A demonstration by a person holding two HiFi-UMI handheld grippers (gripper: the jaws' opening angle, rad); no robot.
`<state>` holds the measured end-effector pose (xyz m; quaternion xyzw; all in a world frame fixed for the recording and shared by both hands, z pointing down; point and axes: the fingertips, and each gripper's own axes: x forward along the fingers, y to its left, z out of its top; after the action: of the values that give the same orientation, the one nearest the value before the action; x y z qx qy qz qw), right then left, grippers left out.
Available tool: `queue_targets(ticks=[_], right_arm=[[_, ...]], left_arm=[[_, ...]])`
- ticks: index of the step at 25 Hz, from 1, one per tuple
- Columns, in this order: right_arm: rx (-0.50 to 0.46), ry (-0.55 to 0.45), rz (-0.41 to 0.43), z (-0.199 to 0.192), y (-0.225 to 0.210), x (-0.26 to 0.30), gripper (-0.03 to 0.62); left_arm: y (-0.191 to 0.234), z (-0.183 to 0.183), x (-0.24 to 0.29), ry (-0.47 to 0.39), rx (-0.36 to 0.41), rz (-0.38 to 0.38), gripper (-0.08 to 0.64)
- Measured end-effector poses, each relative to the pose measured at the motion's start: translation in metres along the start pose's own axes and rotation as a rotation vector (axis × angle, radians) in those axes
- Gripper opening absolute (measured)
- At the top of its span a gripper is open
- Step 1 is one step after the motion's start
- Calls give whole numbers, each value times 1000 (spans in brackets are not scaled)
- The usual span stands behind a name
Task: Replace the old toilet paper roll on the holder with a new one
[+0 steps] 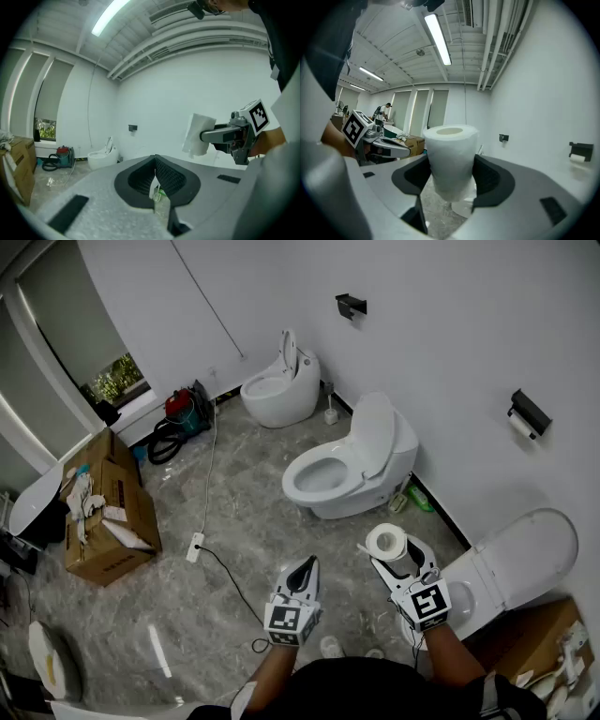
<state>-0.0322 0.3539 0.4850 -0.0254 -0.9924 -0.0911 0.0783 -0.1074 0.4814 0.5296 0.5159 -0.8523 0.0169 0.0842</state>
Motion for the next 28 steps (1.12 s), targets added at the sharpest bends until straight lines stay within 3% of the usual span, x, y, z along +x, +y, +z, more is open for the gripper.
queue_targets(ticks=[11,15,28], right_arm=[[7,-22,-39,9,3,-14,273],[89,-68,-63,16,10,-13,274],[136,-56,-203,5,-16,-4,275]], left_arm=[[-3,17,-9,-58,19,22,6],[9,26,-22,-106,23,37,6],[12,26,3,-96,59,-71,6]])
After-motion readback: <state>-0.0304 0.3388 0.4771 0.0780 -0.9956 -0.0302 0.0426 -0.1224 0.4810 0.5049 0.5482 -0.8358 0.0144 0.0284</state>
